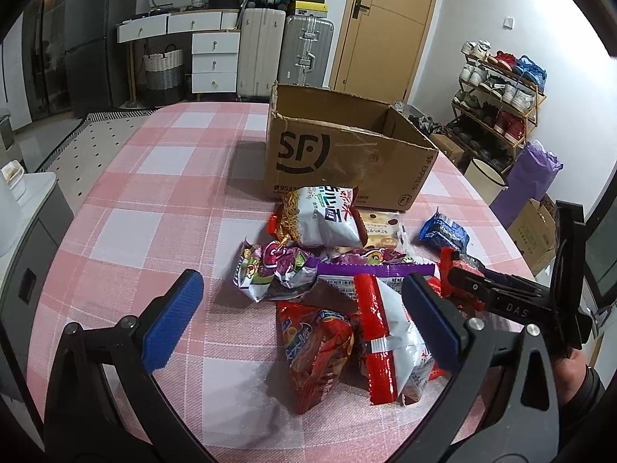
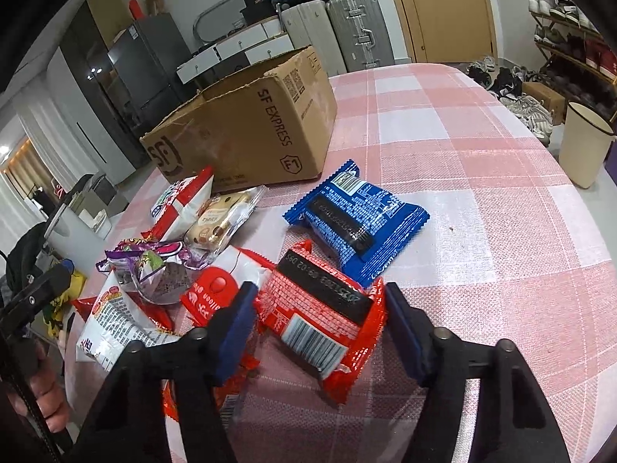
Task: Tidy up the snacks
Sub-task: 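Lower the left gripper onto the red chip bag and close it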
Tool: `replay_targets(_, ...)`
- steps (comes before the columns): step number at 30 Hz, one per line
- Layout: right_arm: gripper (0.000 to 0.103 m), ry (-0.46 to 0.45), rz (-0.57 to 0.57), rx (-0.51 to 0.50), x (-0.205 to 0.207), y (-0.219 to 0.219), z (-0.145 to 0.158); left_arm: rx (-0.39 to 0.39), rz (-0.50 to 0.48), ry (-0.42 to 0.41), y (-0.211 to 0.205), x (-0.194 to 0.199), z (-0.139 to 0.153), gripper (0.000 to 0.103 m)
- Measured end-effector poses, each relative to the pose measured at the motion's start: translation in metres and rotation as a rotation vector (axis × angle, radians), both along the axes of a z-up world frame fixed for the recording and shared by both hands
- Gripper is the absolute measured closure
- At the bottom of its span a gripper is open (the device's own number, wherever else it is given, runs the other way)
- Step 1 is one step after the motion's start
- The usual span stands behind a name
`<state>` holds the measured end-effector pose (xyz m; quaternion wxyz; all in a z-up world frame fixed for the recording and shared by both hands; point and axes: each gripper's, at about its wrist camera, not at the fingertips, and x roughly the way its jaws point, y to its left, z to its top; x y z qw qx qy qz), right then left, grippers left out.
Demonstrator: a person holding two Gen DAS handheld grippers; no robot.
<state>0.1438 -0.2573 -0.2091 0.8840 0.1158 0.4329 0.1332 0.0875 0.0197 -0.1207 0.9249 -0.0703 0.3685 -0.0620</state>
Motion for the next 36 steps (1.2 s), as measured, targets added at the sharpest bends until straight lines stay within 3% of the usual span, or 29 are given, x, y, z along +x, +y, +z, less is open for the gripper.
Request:
replay_targets(15, 0.050, -0.070, 0.012, 0.046, -0.026, -0.010, 0.022, -0.001, 0.067, 0.009, 0.032, -0.031, 0.007, 0.001)
replay_targets(22, 0.050, -0.107, 0.013, 0.055, -0.043, -0.016, 0.034, -0.074, 0.039, 0.088, 0.038, -0.034, -0.013, 0.001)
replay_targets(36, 0.050, -0.130, 0.023, 0.067, -0.055, -0.019, 0.039, -0.046, 0.019, 0.182, 0.017, -0.010, -0.050, 0.001)
